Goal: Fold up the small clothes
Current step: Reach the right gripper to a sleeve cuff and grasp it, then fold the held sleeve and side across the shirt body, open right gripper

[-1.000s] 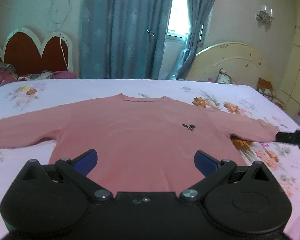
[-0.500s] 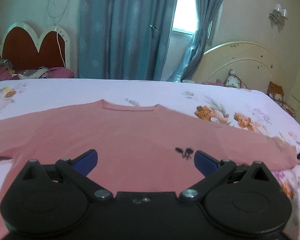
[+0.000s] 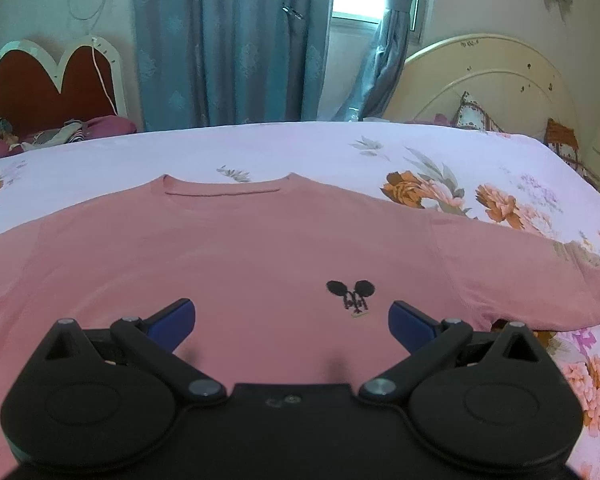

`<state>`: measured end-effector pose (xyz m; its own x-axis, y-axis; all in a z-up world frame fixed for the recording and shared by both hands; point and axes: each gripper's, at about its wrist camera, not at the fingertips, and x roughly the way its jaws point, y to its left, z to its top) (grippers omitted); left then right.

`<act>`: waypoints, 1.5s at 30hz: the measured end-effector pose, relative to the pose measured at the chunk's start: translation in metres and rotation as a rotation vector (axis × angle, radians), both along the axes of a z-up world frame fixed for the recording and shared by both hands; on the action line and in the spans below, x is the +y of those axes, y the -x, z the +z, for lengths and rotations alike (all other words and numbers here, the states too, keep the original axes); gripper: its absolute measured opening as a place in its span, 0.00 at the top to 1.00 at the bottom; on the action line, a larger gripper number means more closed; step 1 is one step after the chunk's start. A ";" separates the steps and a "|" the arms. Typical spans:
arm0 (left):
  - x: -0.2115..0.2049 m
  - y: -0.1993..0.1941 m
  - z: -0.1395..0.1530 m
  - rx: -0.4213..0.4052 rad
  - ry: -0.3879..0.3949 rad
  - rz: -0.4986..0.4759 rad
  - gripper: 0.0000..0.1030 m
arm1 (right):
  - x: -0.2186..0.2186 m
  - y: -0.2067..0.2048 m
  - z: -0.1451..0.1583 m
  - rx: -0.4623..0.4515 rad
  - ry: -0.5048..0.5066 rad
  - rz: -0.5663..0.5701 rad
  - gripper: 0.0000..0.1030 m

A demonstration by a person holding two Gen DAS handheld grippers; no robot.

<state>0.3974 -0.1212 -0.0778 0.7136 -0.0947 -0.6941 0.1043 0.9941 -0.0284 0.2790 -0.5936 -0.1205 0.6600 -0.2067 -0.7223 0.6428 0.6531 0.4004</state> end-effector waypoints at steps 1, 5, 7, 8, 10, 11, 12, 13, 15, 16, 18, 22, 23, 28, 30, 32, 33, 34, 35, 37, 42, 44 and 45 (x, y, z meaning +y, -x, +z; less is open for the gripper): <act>-0.002 -0.001 0.000 0.000 -0.003 -0.001 0.00 | -0.004 0.000 -0.004 -0.003 -0.017 -0.008 0.61; -0.008 -0.007 0.001 0.007 -0.007 0.004 0.00 | -0.017 -0.004 -0.018 -0.046 -0.055 -0.021 0.61; -0.005 -0.009 0.001 0.022 0.004 0.013 0.00 | -0.022 -0.010 -0.019 -0.068 -0.066 -0.017 0.61; -0.003 -0.009 0.000 0.031 0.012 0.018 0.00 | -0.025 -0.013 -0.020 -0.078 -0.072 -0.015 0.73; 0.002 -0.008 0.001 0.034 0.025 0.027 0.00 | -0.031 -0.022 -0.023 -0.062 -0.079 0.000 0.92; 0.003 -0.009 0.002 0.031 0.028 0.031 0.00 | -0.033 -0.025 -0.022 -0.056 -0.080 0.007 0.92; 0.007 -0.007 0.004 0.024 0.033 0.033 0.00 | -0.031 -0.027 -0.015 -0.065 -0.053 0.022 0.92; 0.010 -0.006 0.005 0.019 0.036 0.033 0.00 | -0.027 -0.026 -0.005 -0.073 -0.008 0.041 0.92; 0.018 -0.004 0.005 0.023 0.029 0.042 0.00 | -0.021 -0.023 0.013 -0.104 0.091 0.073 0.92; 0.022 -0.004 0.004 0.037 0.022 0.049 0.00 | -0.020 -0.023 0.016 -0.096 0.135 0.076 0.92; 0.033 -0.006 -0.001 0.079 0.015 0.064 0.00 | -0.034 -0.032 -0.005 0.063 0.127 0.013 0.92; 0.057 -0.003 -0.013 0.151 0.014 0.049 0.00 | -0.025 -0.040 0.003 0.042 0.125 0.016 0.92; 0.062 -0.002 -0.016 0.158 0.017 0.044 0.00 | -0.016 -0.043 0.009 0.028 0.131 0.033 0.92; 0.089 -0.002 -0.027 0.159 -0.007 0.028 0.00 | 0.060 -0.075 0.033 -0.008 0.164 0.200 0.92; 0.103 -0.005 -0.028 0.152 0.006 0.025 0.00 | 0.104 -0.088 0.039 -0.019 0.163 0.277 0.92; 0.116 -0.007 -0.028 0.144 0.000 0.017 0.01 | 0.150 -0.101 0.041 -0.024 0.178 0.358 0.92; 0.123 -0.009 -0.028 0.141 -0.009 0.014 0.01 | 0.178 -0.109 0.041 -0.029 0.183 0.406 0.92; 0.130 -0.010 -0.028 0.141 -0.016 0.018 0.01 | 0.202 -0.116 0.041 -0.033 0.178 0.447 0.92; 0.140 -0.011 -0.028 0.139 -0.013 0.024 0.00 | 0.226 -0.123 0.039 -0.036 0.175 0.488 0.92; 0.161 -0.011 -0.027 0.142 0.012 0.041 0.00 | 0.279 -0.139 0.033 -0.031 0.185 0.575 0.92; 0.204 -0.008 -0.026 0.155 0.041 0.077 0.00 | 0.394 -0.159 0.011 -0.019 0.196 0.755 0.92; 0.218 -0.007 -0.025 0.157 0.050 0.082 0.00 | 0.429 -0.164 0.002 -0.011 0.204 0.810 0.92; 0.224 -0.006 -0.025 0.156 0.054 0.085 0.00 | 0.449 -0.167 -0.003 -0.010 0.210 0.838 0.92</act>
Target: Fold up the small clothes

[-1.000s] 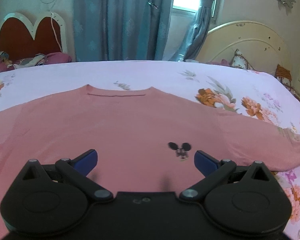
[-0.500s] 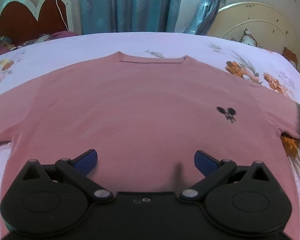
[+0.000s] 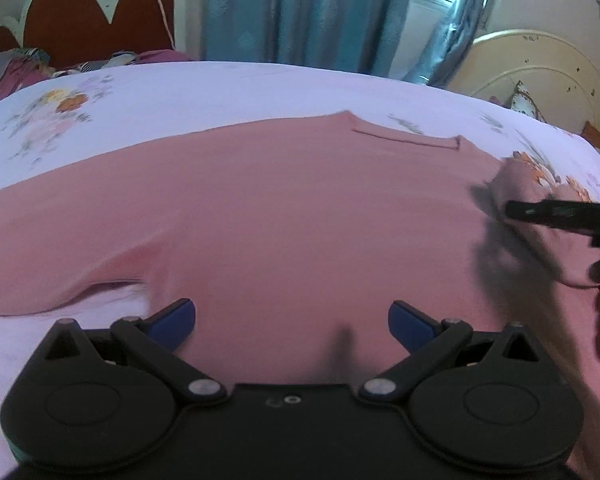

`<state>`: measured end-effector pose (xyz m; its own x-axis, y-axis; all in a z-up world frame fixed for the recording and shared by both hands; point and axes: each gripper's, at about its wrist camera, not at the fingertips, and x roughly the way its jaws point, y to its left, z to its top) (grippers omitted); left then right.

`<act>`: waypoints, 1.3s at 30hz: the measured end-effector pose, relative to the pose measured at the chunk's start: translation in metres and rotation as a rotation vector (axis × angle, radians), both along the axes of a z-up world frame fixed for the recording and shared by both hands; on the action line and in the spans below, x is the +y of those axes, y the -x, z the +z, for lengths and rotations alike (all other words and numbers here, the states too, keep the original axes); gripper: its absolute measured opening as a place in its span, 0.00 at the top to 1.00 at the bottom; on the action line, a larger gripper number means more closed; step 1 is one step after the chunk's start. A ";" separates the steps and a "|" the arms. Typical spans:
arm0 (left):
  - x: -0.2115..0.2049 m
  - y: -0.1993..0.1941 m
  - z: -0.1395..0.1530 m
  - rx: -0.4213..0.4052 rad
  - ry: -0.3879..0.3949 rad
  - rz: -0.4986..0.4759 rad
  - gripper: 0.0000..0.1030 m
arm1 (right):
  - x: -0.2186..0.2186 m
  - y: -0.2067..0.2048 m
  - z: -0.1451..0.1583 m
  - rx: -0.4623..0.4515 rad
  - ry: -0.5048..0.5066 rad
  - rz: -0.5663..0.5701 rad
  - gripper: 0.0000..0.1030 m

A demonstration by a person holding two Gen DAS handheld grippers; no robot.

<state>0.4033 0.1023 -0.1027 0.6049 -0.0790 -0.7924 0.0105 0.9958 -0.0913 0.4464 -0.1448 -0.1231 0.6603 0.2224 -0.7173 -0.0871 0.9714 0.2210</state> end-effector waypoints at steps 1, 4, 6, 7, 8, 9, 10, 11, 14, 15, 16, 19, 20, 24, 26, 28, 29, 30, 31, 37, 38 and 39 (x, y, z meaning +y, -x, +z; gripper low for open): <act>0.005 0.000 0.000 -0.001 0.005 0.002 0.00 | 0.012 -0.003 -0.003 0.001 -0.001 0.021 0.92; 0.016 -0.001 -0.001 -0.001 0.009 0.016 0.02 | 0.048 -0.006 -0.015 0.004 0.010 0.087 0.92; 0.018 -0.005 -0.002 -0.002 0.004 0.038 0.03 | 0.064 -0.004 -0.025 0.018 0.006 0.128 0.92; 0.017 -0.006 -0.003 -0.007 0.000 0.048 0.03 | 0.068 -0.004 -0.031 0.037 0.003 0.142 0.89; 0.017 -0.008 -0.003 -0.010 0.002 0.053 0.04 | 0.068 -0.003 -0.035 0.039 0.015 0.145 0.73; 0.017 -0.009 -0.003 -0.010 0.017 0.053 0.05 | 0.070 0.001 -0.034 0.015 0.041 0.154 0.56; 0.015 -0.012 -0.004 -0.013 0.040 0.052 0.05 | 0.070 0.006 -0.031 0.001 0.058 0.157 0.23; 0.011 -0.016 -0.005 -0.016 0.074 0.046 0.07 | 0.069 0.014 -0.027 -0.028 0.069 0.144 0.19; -0.008 -0.031 -0.013 -0.010 0.215 -0.005 0.21 | 0.048 0.029 -0.022 -0.037 0.049 0.126 0.32; -0.016 -0.039 -0.017 0.000 0.275 -0.020 0.26 | 0.036 0.034 -0.023 -0.018 0.021 0.117 0.43; -0.025 -0.047 -0.023 0.008 0.331 -0.042 0.28 | 0.026 0.037 -0.024 0.008 0.001 0.112 0.58; -0.050 -0.071 -0.036 0.030 0.371 -0.081 0.31 | -0.009 0.055 -0.027 0.058 -0.007 0.075 0.66; -0.059 -0.081 -0.040 0.031 0.394 -0.096 0.32 | -0.019 0.061 -0.025 0.066 0.011 0.054 0.66; -0.085 -0.108 -0.047 0.029 0.426 -0.141 0.55 | -0.071 0.080 -0.029 0.094 0.029 -0.091 0.66; -0.098 -0.115 -0.050 0.035 0.395 -0.148 0.76 | -0.095 0.085 -0.029 0.094 0.029 -0.173 0.66; -0.101 -0.120 -0.051 0.029 0.387 -0.145 0.94 | -0.113 0.083 -0.030 0.091 0.026 -0.248 0.66; -0.097 -0.116 -0.048 0.007 0.394 -0.132 0.94 | -0.121 0.082 -0.029 0.084 0.021 -0.275 0.66; -0.090 -0.110 -0.042 -0.029 0.410 -0.127 0.94 | -0.124 0.080 -0.030 0.084 0.021 -0.287 0.66; -0.084 -0.103 -0.034 -0.070 0.419 -0.117 0.94 | -0.128 0.075 -0.032 0.088 0.016 -0.288 0.68; -0.045 -0.066 -0.023 -0.153 0.350 -0.046 0.94 | -0.129 0.066 -0.038 0.087 0.037 -0.310 0.92; -0.040 -0.065 -0.032 -0.120 0.369 -0.029 0.94 | -0.130 0.066 -0.038 0.085 0.041 -0.321 0.94; -0.038 -0.064 -0.038 -0.099 0.384 -0.018 0.94 | -0.136 0.074 -0.037 0.086 0.028 -0.332 0.94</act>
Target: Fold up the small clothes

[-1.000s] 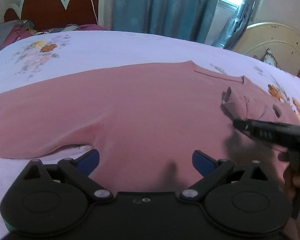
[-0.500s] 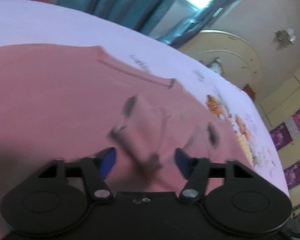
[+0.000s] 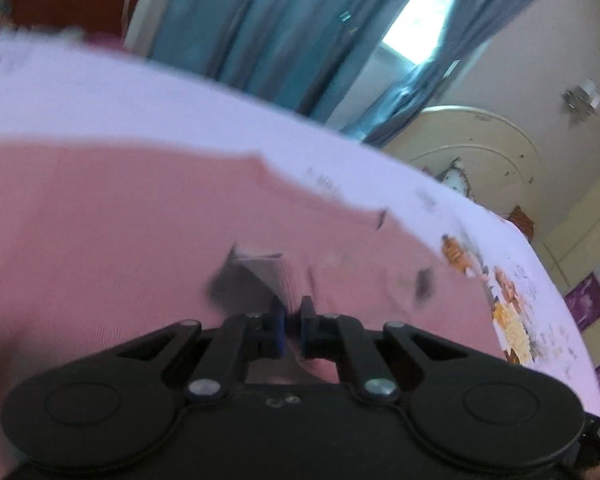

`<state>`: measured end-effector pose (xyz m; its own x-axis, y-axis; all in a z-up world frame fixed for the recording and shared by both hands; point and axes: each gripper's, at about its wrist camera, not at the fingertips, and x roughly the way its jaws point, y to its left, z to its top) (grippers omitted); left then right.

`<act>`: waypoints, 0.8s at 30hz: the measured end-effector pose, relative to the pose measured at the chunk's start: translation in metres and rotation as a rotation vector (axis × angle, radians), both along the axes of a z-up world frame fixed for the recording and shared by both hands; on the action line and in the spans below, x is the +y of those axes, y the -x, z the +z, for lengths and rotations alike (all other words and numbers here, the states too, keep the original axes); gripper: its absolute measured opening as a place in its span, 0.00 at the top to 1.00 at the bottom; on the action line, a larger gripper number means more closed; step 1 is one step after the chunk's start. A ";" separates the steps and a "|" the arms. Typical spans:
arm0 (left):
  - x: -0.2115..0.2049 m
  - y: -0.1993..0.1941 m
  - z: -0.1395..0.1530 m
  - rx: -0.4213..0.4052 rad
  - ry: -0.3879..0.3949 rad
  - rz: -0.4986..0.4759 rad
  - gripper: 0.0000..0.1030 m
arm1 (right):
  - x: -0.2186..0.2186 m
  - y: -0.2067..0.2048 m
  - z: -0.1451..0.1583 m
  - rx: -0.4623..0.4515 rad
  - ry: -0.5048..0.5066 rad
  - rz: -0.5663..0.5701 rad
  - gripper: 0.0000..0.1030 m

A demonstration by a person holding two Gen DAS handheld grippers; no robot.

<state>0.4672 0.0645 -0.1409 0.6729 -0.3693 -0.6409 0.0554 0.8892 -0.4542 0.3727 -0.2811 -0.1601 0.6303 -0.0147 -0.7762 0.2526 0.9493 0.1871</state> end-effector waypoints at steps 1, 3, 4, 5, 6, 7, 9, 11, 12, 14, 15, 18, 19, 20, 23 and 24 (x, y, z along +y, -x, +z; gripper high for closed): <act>0.000 0.002 -0.005 0.011 -0.004 0.003 0.94 | -0.003 -0.001 0.000 0.001 -0.013 -0.006 0.94; -0.002 0.005 -0.013 0.026 -0.006 -0.005 0.92 | -0.003 -0.002 0.002 0.006 -0.003 0.005 0.94; -0.002 0.006 -0.016 0.036 0.002 -0.014 0.86 | -0.003 -0.002 0.002 0.008 0.003 0.013 0.94; -0.001 0.007 -0.016 0.043 -0.002 -0.013 0.71 | -0.003 -0.003 0.002 0.012 0.006 0.022 0.94; 0.002 0.010 -0.013 0.031 -0.009 -0.007 0.54 | -0.003 -0.002 0.004 0.019 0.004 0.044 0.93; 0.007 0.014 -0.008 0.009 -0.021 0.003 0.43 | -0.004 -0.001 0.008 0.021 0.004 0.065 0.93; 0.013 0.011 0.000 -0.052 -0.085 0.047 0.26 | -0.007 0.006 0.017 -0.003 0.018 0.084 0.68; 0.020 -0.007 0.000 -0.048 -0.063 0.039 0.32 | -0.013 0.011 0.027 -0.042 0.036 0.071 0.25; 0.022 -0.014 -0.001 -0.039 -0.044 0.027 0.34 | -0.016 0.012 0.033 -0.084 0.037 0.069 0.25; 0.020 -0.038 -0.006 -0.017 -0.022 -0.023 0.40 | -0.018 0.005 0.039 -0.103 0.037 0.068 0.37; 0.017 -0.052 -0.010 0.008 -0.007 -0.051 0.41 | -0.018 -0.001 0.040 -0.106 0.034 0.072 0.44; 0.009 -0.072 -0.020 0.034 0.031 -0.105 0.63 | -0.016 -0.023 0.038 -0.095 0.016 0.088 0.53; 0.003 -0.077 -0.022 0.041 0.028 -0.134 0.85 | -0.014 -0.029 0.035 -0.089 0.018 0.097 0.56; 0.002 -0.075 -0.022 0.040 0.023 -0.130 0.93 | -0.013 -0.034 0.031 -0.078 0.016 0.108 0.58; 0.016 -0.039 -0.011 -0.120 0.003 0.014 0.93 | -0.011 -0.049 0.002 0.057 0.054 0.125 0.60; 0.019 -0.029 -0.011 -0.144 -0.007 0.059 0.93 | -0.013 -0.046 -0.004 0.044 0.057 0.126 0.60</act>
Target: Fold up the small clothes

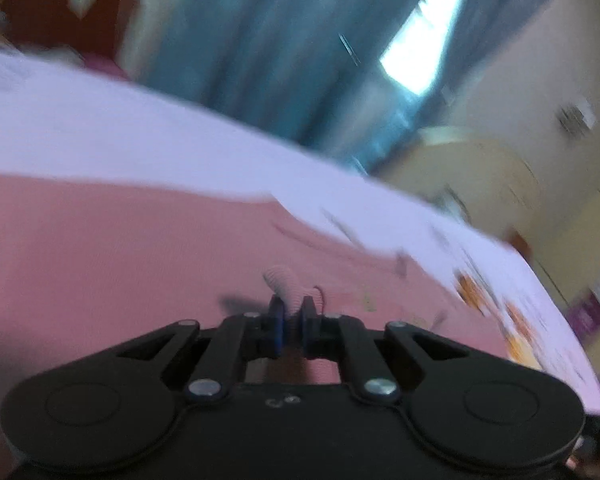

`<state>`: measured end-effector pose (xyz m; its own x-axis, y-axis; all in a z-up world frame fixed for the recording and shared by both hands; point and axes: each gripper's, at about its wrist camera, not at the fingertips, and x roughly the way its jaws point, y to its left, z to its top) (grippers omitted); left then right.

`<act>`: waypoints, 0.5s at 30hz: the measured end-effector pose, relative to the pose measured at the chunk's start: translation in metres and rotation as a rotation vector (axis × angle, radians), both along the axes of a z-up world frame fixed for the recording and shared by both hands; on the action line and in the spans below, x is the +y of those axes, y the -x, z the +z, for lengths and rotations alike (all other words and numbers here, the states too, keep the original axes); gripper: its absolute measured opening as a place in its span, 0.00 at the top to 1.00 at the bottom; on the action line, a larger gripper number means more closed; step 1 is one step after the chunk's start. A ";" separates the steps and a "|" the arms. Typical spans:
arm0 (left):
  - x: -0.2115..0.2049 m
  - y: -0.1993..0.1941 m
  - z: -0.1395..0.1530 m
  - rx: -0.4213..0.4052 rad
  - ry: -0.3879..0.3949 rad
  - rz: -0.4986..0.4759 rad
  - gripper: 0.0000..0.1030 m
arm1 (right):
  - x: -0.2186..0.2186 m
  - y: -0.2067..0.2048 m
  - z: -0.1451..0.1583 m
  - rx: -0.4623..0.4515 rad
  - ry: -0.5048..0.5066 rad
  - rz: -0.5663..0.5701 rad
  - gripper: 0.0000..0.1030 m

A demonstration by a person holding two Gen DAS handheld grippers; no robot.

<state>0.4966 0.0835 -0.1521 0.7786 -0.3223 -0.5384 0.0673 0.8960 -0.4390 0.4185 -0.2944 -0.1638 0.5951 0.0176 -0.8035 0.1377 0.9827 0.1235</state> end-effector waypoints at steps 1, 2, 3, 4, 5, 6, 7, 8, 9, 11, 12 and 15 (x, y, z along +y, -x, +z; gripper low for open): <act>0.003 0.006 -0.006 0.019 0.011 0.016 0.93 | -0.002 0.001 -0.001 -0.003 -0.005 0.002 0.60; 0.004 0.007 -0.012 0.050 0.016 0.009 0.93 | -0.002 0.002 0.000 -0.003 -0.004 0.005 0.59; 0.002 0.008 -0.019 0.070 0.009 0.000 0.92 | -0.002 0.001 0.000 -0.001 -0.001 0.011 0.59; 0.000 0.008 -0.025 0.083 0.003 -0.007 0.92 | -0.002 0.000 -0.001 0.001 0.000 0.015 0.59; 0.000 0.007 -0.028 0.088 0.009 -0.007 0.88 | -0.004 -0.001 0.001 -0.004 -0.007 0.012 0.59; 0.001 0.006 -0.028 0.085 0.018 -0.003 0.84 | -0.006 0.000 0.006 -0.034 -0.021 -0.004 0.59; 0.002 0.005 -0.026 0.080 0.018 0.007 0.80 | -0.008 0.000 0.012 -0.071 -0.031 -0.015 0.59; 0.001 0.003 -0.025 0.071 0.011 0.013 0.79 | -0.010 -0.003 0.015 -0.095 -0.035 -0.017 0.59; 0.001 0.001 -0.023 0.071 -0.014 0.028 0.79 | -0.010 -0.010 0.018 -0.110 -0.033 -0.014 0.59; 0.006 0.002 -0.012 0.056 -0.068 0.096 0.74 | -0.007 -0.033 0.020 -0.109 -0.031 0.009 0.60; 0.004 0.002 -0.005 0.039 -0.097 0.123 0.59 | -0.004 -0.043 0.018 -0.110 -0.025 0.030 0.60; -0.019 -0.001 0.013 -0.009 -0.129 0.035 0.38 | 0.017 -0.070 0.012 -0.101 -0.014 0.124 0.67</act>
<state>0.4973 0.0641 -0.1387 0.7931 -0.2231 -0.5668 0.0383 0.9469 -0.3192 0.4889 -0.2769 -0.1514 0.6651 0.1067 -0.7391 0.0012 0.9896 0.1439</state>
